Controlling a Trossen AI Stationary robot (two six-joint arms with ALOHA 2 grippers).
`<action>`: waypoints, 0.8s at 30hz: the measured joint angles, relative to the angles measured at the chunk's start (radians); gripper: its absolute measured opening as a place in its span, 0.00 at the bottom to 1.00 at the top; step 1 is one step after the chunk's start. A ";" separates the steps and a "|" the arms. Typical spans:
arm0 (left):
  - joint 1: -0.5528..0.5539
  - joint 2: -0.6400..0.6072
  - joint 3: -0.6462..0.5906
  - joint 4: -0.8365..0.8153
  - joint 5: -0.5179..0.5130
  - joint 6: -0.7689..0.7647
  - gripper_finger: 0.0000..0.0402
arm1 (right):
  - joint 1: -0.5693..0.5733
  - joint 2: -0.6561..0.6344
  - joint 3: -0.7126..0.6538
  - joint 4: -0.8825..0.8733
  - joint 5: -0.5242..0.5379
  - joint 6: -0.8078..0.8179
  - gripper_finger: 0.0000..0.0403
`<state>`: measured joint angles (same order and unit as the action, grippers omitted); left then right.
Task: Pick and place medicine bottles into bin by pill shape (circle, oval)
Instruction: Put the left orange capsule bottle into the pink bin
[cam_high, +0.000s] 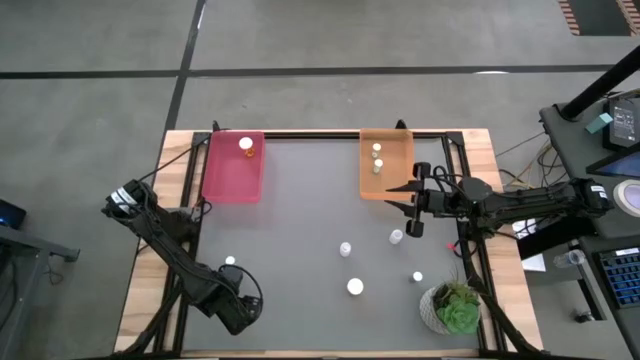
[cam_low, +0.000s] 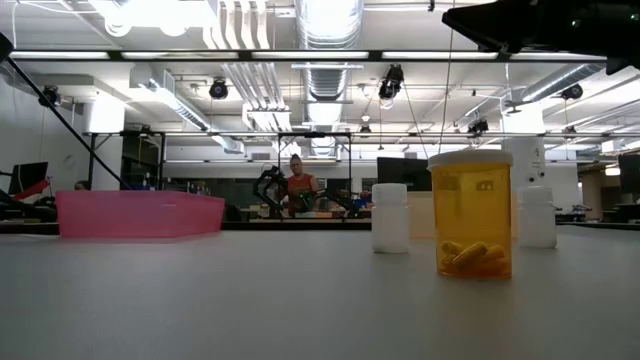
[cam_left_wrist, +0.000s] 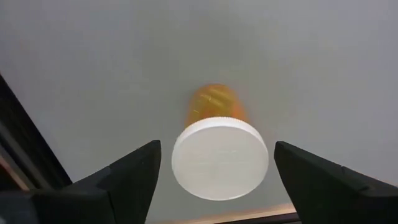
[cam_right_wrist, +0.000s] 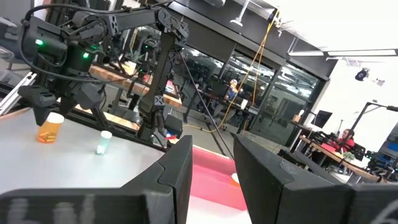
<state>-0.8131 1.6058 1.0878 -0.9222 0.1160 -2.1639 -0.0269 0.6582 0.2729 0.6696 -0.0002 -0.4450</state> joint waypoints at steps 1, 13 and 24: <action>0.000 0.000 0.000 0.000 0.001 0.000 0.71 | 0.000 0.000 0.000 0.000 0.000 0.000 0.27; 0.002 -0.001 0.001 -0.002 0.015 0.030 0.49 | 0.000 0.000 0.000 -0.001 0.000 0.000 0.27; 0.090 -0.039 0.088 0.085 -0.058 0.271 0.51 | 0.000 0.000 0.000 -0.015 0.000 0.032 0.27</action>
<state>-0.7228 1.5673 1.1755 -0.8373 0.0578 -1.8933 -0.0269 0.6582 0.2733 0.6546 -0.0002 -0.4129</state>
